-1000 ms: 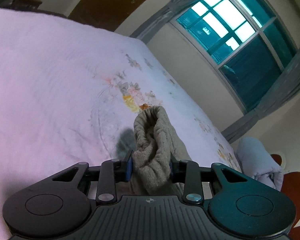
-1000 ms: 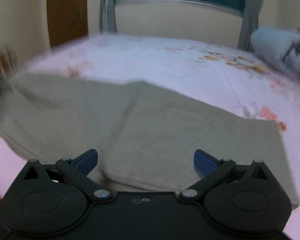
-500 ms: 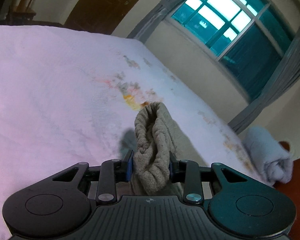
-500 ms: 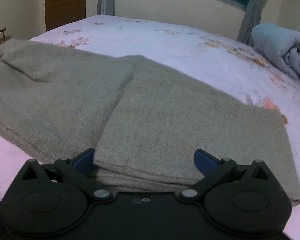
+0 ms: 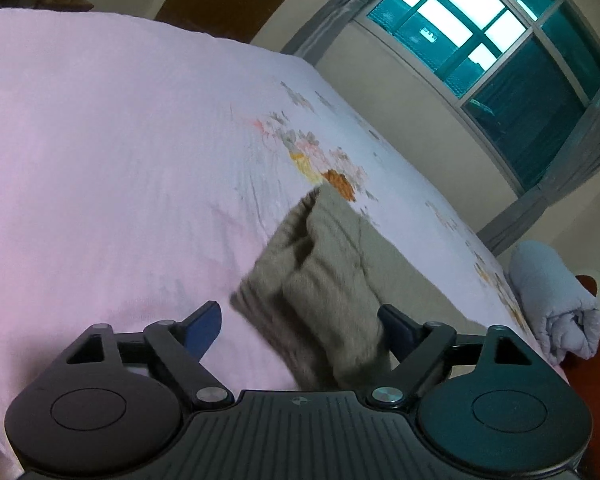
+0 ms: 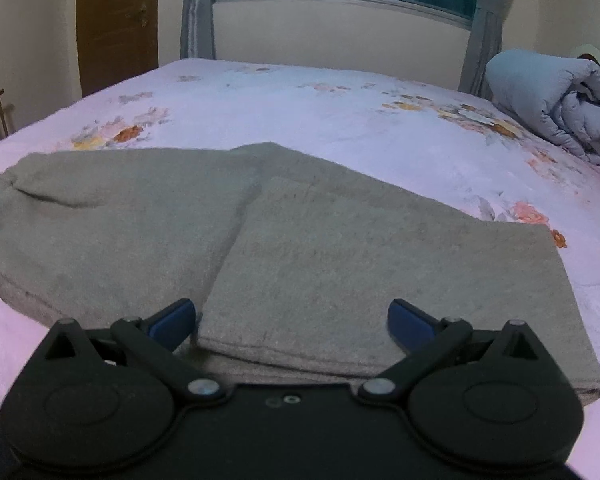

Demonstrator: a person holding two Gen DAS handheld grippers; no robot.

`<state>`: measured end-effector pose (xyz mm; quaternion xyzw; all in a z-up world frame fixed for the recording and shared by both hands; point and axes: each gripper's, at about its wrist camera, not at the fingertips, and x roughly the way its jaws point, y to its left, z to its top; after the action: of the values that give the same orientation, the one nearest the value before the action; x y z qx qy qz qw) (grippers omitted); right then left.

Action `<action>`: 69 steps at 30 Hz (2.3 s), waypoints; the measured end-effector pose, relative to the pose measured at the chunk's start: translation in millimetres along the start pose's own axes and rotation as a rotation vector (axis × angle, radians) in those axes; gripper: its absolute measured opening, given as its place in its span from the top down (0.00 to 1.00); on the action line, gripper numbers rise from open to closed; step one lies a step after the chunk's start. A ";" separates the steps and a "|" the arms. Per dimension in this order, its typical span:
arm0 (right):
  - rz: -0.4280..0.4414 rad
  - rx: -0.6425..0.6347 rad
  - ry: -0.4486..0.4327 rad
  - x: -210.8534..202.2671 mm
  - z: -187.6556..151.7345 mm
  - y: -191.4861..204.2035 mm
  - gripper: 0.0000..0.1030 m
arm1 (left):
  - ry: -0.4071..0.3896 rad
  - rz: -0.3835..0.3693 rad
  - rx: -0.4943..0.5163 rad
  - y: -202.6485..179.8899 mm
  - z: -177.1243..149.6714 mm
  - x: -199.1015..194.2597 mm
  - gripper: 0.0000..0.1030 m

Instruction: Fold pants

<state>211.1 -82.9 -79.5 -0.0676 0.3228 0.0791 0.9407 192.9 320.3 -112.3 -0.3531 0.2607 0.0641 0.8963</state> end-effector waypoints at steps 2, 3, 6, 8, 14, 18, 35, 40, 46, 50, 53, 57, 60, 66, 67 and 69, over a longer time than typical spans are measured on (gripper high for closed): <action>0.000 0.002 0.004 2.2 -0.8 0.4 0.05 | 0.013 0.004 0.018 -1.5 -2.2 5.8 0.18; 0.000 0.006 0.003 2.5 -0.8 0.6 0.05 | 0.019 0.006 0.021 -2.3 -1.0 9.8 0.18; -0.005 0.009 0.004 4.0 -0.5 2.1 0.05 | 0.033 -0.003 0.008 -4.3 5.4 21.7 0.18; -0.009 0.011 0.007 5.9 -0.2 3.0 0.05 | 0.048 -0.007 0.020 -7.7 7.5 30.0 0.52; -0.029 -0.013 0.032 20.0 -5.7 6.8 0.05 | 0.034 -0.079 -0.032 -7.4 6.4 21.2 0.60; -0.049 -0.034 0.032 20.4 -7.2 11.4 0.05 | 0.012 -0.106 -0.015 -20.3 13.2 9.0 0.61; -0.035 0.443 -0.237 -90.4 -29.4 -143.3 0.06 | -0.033 -0.446 0.301 -260.5 6.9 -33.6 0.66; -0.075 0.606 -0.250 -107.9 -49.6 -218.3 0.06 | 0.160 -0.480 0.421 -343.9 -76.5 20.2 0.66; -0.132 0.719 -0.267 -125.1 -79.1 -275.7 0.06 | 0.373 -0.462 0.570 -406.7 -229.1 77.7 0.66; -0.070 0.791 -0.268 -127.5 -94.3 -311.4 0.06 | 0.309 -0.493 0.535 -401.2 -239.7 48.3 0.05; 0.053 0.890 -0.279 -124.2 -101.4 -320.0 0.06 | 0.218 -0.494 0.565 -387.8 -207.3 18.3 0.01; 0.378 0.995 -0.259 -104.3 -97.8 -307.2 0.08 | 0.136 -0.408 0.553 -337.0 -148.6 -9.1 0.01; 0.509 1.092 -0.195 -84.1 -97.5 -291.1 0.12 | 0.058 -0.266 0.618 -291.8 -116.8 -24.8 0.01; 0.478 1.121 -0.078 -72.5 -86.7 -267.3 0.29 | 0.026 -0.073 0.641 -227.4 -94.3 -41.0 0.01; 0.466 1.129 -0.058 -70.1 -83.3 -264.3 0.29 | 0.033 -0.063 0.637 -219.7 -92.7 -39.7 0.01; 0.406 1.149 -0.007 -63.5 -74.4 -258.5 0.30 | 0.044 -0.062 0.629 -210.0 -96.2 -39.0 0.01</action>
<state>167.0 -355.7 -78.8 0.5139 0.3173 0.0704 0.7939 181.6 102.9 -25.6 -0.0674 0.2762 -0.0545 0.9572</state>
